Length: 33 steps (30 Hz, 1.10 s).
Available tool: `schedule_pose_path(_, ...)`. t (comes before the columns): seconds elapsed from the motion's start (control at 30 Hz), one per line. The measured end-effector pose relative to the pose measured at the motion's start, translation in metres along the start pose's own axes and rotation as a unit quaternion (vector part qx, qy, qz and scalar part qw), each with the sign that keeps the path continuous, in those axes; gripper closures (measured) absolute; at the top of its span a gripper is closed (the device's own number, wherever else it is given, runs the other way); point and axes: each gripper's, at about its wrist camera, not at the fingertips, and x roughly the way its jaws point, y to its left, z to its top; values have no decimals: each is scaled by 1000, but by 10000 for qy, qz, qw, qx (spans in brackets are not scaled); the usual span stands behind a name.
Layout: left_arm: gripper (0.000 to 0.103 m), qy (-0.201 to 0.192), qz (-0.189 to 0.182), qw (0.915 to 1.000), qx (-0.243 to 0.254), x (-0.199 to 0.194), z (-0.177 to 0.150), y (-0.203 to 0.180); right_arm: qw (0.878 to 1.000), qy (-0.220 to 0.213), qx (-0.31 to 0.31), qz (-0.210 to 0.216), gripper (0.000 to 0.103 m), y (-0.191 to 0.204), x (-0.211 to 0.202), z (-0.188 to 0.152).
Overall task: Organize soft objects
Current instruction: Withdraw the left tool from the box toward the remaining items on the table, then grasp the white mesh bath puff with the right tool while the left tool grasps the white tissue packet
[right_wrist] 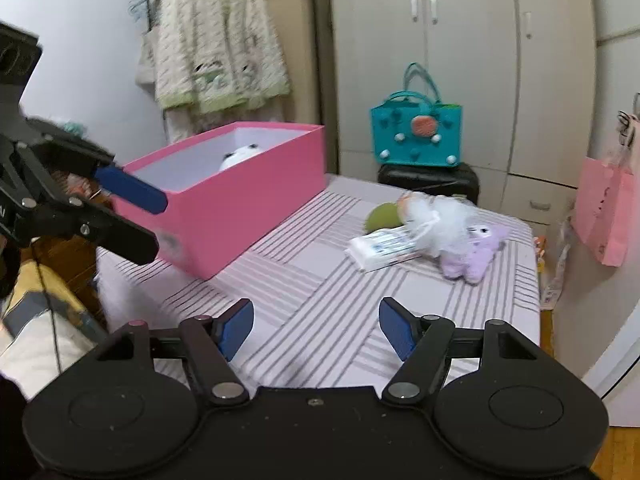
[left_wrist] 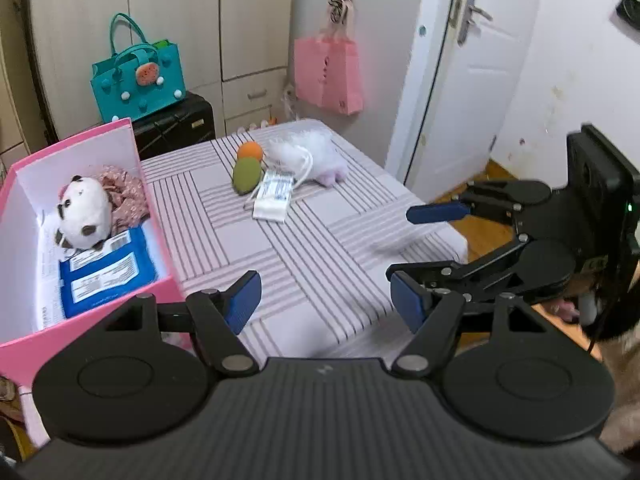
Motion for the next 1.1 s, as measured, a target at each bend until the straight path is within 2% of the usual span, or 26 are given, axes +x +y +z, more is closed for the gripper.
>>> schedule_pose_path(0.2,34,-265,193,9994,-138,35,9,4,9991,-313,128,-255,29,-30,14,-1)
schedule_pose_path(0.4,34,-396,477,9980,-89,70,17,2,9978,-375,260,-473,29,-54,23,1)
schedule_pose_path(0.5,34,-381,453,9981,-197,91,19,1,9985,-395,179,-332,29,-61,32,4)
schedule_pose_path(0.6,34,-588,850,9942,-284,112,17,-2,9987,-394,313,-128,29,-73,40,6)
schedule_pose_path(0.77,36,-644,954,9916,-595,138,16,10,9978,-353,564,63,29,-89,59,16)
schedule_pose_path(0.97,36,-626,1156,9891,-663,169,21,15,9985,-169,494,-135,29,-95,95,32)
schedule_pose_path(1.1,36,-518,1116,9886,-865,188,23,25,9991,-84,319,-264,26,-96,114,42)
